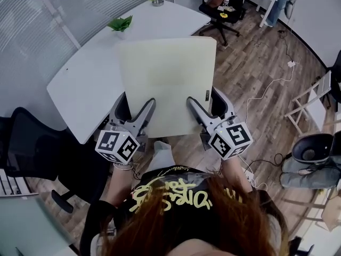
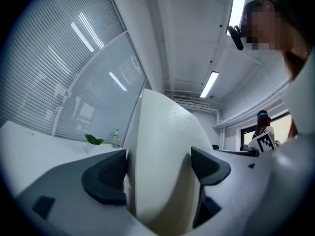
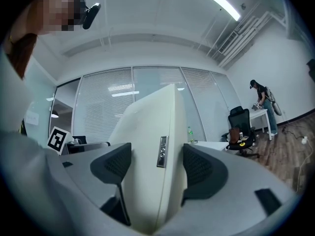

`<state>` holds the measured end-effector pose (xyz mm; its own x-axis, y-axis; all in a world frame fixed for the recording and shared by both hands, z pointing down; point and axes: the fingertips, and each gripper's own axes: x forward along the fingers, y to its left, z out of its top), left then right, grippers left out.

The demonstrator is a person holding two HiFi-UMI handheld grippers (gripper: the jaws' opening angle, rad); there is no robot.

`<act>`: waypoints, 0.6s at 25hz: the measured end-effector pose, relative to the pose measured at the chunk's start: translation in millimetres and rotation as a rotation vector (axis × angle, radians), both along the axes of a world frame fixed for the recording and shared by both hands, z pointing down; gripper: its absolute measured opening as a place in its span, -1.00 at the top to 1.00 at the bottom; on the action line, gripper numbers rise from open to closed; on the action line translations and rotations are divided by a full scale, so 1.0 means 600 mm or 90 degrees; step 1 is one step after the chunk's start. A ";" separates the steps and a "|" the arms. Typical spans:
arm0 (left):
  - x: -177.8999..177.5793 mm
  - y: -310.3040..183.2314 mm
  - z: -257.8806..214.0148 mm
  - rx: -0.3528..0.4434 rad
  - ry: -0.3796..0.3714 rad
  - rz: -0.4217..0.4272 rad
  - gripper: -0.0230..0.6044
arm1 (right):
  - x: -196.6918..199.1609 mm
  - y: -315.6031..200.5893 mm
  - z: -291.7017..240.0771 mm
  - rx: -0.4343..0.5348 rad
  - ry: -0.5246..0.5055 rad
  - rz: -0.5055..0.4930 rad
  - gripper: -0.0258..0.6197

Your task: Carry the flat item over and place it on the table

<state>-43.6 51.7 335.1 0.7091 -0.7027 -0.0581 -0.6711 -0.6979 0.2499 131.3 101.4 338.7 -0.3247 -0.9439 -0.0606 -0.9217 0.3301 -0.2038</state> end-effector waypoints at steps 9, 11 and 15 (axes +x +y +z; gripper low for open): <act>0.012 -0.123 0.007 0.007 0.002 0.014 -0.36 | 0.010 -0.116 0.006 0.006 0.006 0.013 -0.12; 0.014 -0.156 0.011 0.006 0.002 0.016 -0.36 | 0.011 -0.149 0.011 0.005 0.006 0.017 -0.12; 0.017 -0.227 0.014 0.003 0.001 0.019 -0.36 | 0.012 -0.218 0.014 0.000 0.005 0.020 -0.12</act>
<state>-33.6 -84.7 343.5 0.7297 -0.6810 -0.0618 -0.6498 -0.7187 0.2475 138.7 -29.5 347.1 -0.2956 -0.9536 -0.0578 -0.9332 0.3011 -0.1959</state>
